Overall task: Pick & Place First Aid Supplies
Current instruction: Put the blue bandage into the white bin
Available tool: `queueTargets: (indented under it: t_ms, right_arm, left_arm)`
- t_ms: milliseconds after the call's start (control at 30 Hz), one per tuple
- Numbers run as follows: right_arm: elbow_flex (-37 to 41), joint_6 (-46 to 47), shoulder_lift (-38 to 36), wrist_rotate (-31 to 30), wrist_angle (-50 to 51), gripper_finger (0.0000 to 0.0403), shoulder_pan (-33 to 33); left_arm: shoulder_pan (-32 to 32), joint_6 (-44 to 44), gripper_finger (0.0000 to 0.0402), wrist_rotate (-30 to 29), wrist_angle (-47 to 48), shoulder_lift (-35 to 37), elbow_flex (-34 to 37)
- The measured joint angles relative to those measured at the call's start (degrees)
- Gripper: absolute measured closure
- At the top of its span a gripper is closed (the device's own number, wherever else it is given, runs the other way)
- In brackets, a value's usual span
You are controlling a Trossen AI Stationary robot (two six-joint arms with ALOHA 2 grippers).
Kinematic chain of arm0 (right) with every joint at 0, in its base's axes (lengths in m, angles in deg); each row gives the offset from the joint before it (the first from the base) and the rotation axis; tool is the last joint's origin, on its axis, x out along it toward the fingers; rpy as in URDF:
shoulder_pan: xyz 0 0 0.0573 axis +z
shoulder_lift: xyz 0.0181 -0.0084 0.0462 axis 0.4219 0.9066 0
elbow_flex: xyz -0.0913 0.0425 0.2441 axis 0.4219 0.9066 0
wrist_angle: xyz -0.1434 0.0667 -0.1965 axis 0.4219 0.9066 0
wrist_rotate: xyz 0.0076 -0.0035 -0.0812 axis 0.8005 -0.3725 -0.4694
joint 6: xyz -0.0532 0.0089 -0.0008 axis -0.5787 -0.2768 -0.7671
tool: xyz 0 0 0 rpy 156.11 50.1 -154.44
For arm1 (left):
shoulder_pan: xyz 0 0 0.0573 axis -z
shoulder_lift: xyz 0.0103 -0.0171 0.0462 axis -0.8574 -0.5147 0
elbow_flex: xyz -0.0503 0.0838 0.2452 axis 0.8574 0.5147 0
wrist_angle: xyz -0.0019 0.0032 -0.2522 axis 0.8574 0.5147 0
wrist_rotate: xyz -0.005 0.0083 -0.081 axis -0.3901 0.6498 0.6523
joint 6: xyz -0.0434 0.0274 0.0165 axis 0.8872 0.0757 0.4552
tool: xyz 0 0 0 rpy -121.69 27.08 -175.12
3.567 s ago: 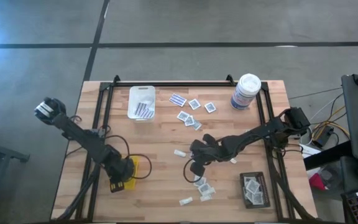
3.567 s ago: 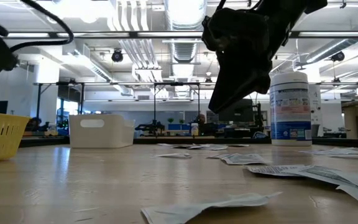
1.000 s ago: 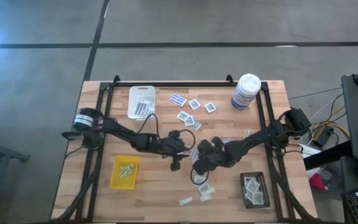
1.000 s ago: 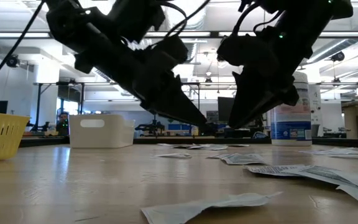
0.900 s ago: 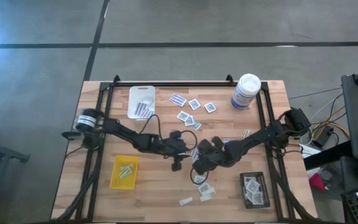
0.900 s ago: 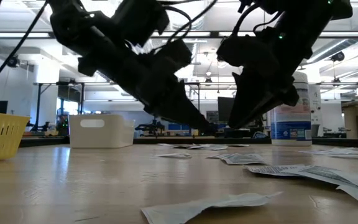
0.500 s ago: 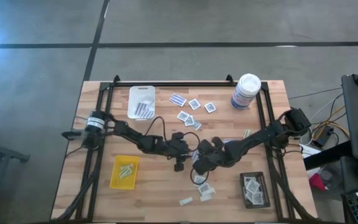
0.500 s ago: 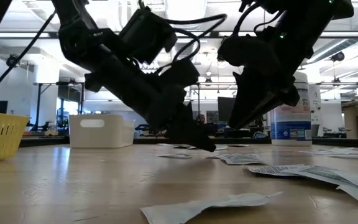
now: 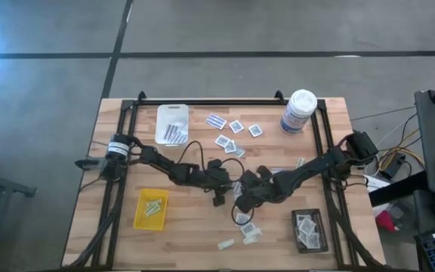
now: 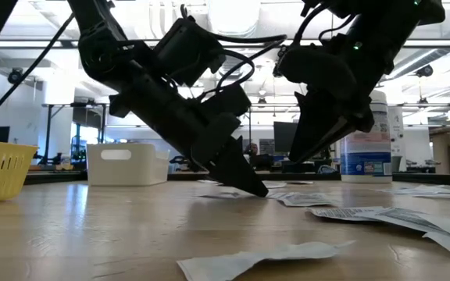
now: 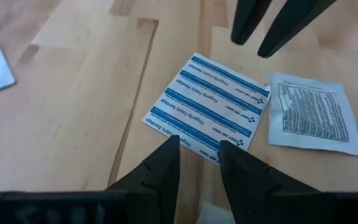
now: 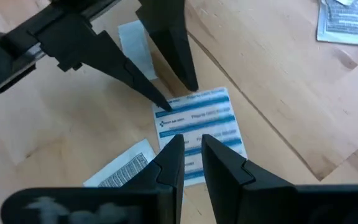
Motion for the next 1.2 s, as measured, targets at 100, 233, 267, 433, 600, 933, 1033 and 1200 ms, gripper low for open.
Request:
queueTargets:
  t_ms: [100, 233, 267, 433, 600, 933, 1033, 1200]
  right_arm:
    - [0.0, 1.1, 0.0, 0.02, 0.67, 0.0351, -0.27]
    - [0.0, 1.3, 0.0, 0.02, 3.57, 0.0351, -1.2]
    - [0.0, 1.34, 0.0, 0.08, 4.21, 0.0351, -1.54]
    - [0.0, 0.83, 0.0, 3.83, 5.65, 0.0339, -4.42]
    - [0.04, -2.36, 0.0, 10.48, 5.69, 0.0312, -8.19]
    - [0.07, -5.15, -1.46, 12.6, 17.87, 0.0272, -12.24]
    - [0.09, -5.05, -1.8, 12.61, 21.22, 0.0271, -12.25]
    - [0.66, -4.73, -3.01, 12.6, 23.08, 0.0283, -11.28]
  left_arm:
    - [-0.02, 2.21, 0.028, -0.13, 1.5, 0.06, 0.01]
    - [-0.02, 5.25, 0.028, -0.22, 2.73, 0.01, 0.03]
    - [-0.02, 6.08, 0.028, -0.24, 3.0, 0.01, 0.03]
    - [-0.02, 8.37, 0.028, -0.26, 3.88, -0.07, 0.14]
    - [-0.02, 9.4, 0.028, -0.18, 3.89, -0.13, 0.18]
    - [0.01, 8.97, 0.028, 0.2, 3.89, -0.14, 0.25]
    - [0.01, 8.88, 0.028, 0.16, 3.89, -0.14, 0.27]
    - [0.01, 8.88, 0.028, 0.13, 3.89, -0.14, 0.27]
